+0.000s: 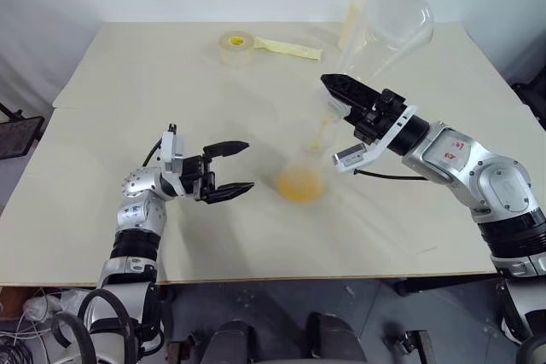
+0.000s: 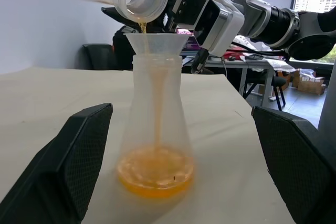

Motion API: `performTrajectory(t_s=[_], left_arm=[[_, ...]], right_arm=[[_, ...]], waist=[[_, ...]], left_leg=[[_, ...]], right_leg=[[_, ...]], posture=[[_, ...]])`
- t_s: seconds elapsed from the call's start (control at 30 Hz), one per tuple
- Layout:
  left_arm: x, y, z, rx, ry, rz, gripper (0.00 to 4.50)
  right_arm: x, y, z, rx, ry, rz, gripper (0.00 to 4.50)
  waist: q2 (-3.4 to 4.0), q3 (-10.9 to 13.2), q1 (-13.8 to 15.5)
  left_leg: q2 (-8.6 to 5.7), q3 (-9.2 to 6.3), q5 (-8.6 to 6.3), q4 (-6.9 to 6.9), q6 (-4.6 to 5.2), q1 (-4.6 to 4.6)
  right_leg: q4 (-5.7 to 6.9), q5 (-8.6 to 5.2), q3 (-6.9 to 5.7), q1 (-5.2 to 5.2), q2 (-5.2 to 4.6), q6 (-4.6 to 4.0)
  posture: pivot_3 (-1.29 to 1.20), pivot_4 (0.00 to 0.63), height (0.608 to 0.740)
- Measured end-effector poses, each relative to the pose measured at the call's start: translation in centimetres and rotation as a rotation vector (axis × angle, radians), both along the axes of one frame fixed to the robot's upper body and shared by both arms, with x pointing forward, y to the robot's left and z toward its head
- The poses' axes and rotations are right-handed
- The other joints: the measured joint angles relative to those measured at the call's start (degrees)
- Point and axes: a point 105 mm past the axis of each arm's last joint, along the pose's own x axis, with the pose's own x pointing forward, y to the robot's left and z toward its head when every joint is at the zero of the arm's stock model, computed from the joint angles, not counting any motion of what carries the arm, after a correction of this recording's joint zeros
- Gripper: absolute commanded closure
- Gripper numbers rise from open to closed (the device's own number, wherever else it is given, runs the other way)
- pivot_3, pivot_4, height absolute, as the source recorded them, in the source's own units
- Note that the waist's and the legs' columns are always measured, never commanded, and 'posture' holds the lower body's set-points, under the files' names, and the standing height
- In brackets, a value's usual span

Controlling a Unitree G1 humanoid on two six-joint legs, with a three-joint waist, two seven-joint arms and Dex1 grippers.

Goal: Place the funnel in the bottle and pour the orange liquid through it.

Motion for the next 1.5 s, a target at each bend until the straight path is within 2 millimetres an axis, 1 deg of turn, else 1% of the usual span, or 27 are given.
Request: performTrajectory(t_s=[0.13,0.63,0.73,0.83,0.93,1.03,1.13,1.2,1.23,1.27,1.33,1.4,1.5], left_arm=[[0.1,-0.1,0.2,0.000,-0.009,-0.001,0.00],[0.1,-0.2,0.1,-0.006,-0.011,-0.003,0.00],[0.0,-0.2,0.1,-0.005,-0.012,-0.007,0.00],[0.1,-0.4,0.3,-0.004,-0.016,-0.011,0.00],[0.3,-0.7,0.8,0.005,-0.029,-0.022,0.00],[0.6,-0.8,1.0,0.004,-0.026,-0.025,0.00],[0.6,-0.9,0.7,0.021,-0.015,-0.028,0.00],[0.9,-0.9,0.5,0.049,-0.004,-0.014,0.00],[1.1,-0.8,0.6,0.052,-0.001,-0.008,0.00],[1.2,-0.6,0.7,0.054,0.001,-0.003,0.00],[1.2,-0.4,0.8,0.054,0.000,0.004,0.00],[1.3,-0.4,0.7,0.049,0.014,0.007,0.00],[1.7,-0.4,0.7,0.039,0.048,0.036,0.00]], right_arm=[[-0.1,0.1,0.2,-0.009,-0.013,0.014,1.70],[-0.3,0.2,0.4,-0.008,-0.007,0.024,1.70],[-0.5,0.3,0.3,0.014,0.024,0.031,1.70],[-0.4,0.4,-0.3,0.091,0.105,0.039,1.70],[-0.1,-0.1,0.0,0.302,0.234,0.032,1.70],[0.3,-1.5,0.6,0.474,0.312,0.005,1.70],[1.0,-4.0,2.1,0.794,0.410,-0.013,1.70],[1.6,-6.8,3.0,1.066,0.490,-0.023,1.70],[1.9,-7.9,3.1,1.157,0.518,-0.030,1.70],[2.1,-9.5,3.0,1.283,0.565,-0.035,1.70],[2.3,-11.4,2.3,1.453,0.646,-0.021,1.70],[2.3,-13.3,0.7,1.637,0.724,0.004,1.70],[2.2,-15.5,-1.8,1.809,0.783,-0.002,1.70]], waist=[[0.00,0.0,0.0],[0.00,0.0,0.0],[0.00,0.0,0.0],[-0.01,0.0,0.0],[-0.05,0.0,0.1],[-0.07,0.0,0.1],[-0.08,0.0,0.0],[-0.08,0.0,0.1],[-0.08,0.0,0.2],[-0.08,0.0,0.2],[-0.08,0.0,0.1],[-0.08,0.0,0.1],[-0.08,0.0,0.1]], left_leg=[[0.00,0.00,0.00,-0.01,0.00,0.00],[0.00,0.00,0.00,0.00,0.00,0.00],[0.00,0.00,0.00,0.00,0.00,0.00],[-0.01,0.01,0.00,0.00,0.01,0.00],[-0.01,0.00,0.01,0.01,0.02,-0.02],[-0.02,-0.01,0.01,0.02,0.03,-0.02],[-0.01,-0.04,0.01,0.01,0.03,-0.01],[-0.03,-0.08,0.02,0.04,0.03,-0.01],[-0.03,-0.07,0.02,0.05,0.04,-0.01],[-0.04,-0.09,0.02,0.04,0.04,-0.01],[-0.04,-0.10,0.02,0.00,0.04,0.01],[-0.05,-0.14,0.02,-0.03,0.04,0.01],[-0.08,-0.12,0.02,-0.04,0.04,0.02]], right_leg=[[0.00,0.00,0.00,0.00,0.00,0.00],[0.00,0.00,0.00,0.00,0.00,0.00],[0.00,0.00,-0.01,0.00,0.00,0.00],[0.00,0.00,-0.01,0.00,0.00,0.00],[0.01,0.00,-0.04,0.02,0.00,0.00],[0.03,0.00,-0.06,0.03,-0.01,0.00],[0.03,0.00,-0.08,0.02,0.00,0.00],[0.10,0.00,-0.09,0.03,0.00,0.00],[0.14,0.00,-0.09,0.03,0.00,0.00],[0.15,0.00,-0.08,0.03,-0.02,0.00],[0.14,0.00,-0.08,0.02,-0.02,0.00],[0.18,0.00,-0.10,0.02,-0.02,0.00],[0.16,0.00,-0.07,0.01,-0.03,0.00]], posture=[[0.00,0.150,0.740],[0.00,0.150,0.740],[0.00,0.150,0.740],[0.00,0.150,0.740],[0.00,0.150,0.740],[0.00,0.150,0.740],[0.00,0.150,0.740],[0.00,0.150,0.740],[0.00,0.150,0.740],[0.00,0.150,0.740],[0.00,0.150,0.740],[0.00,0.150,0.740],[0.00,0.150,0.740]])
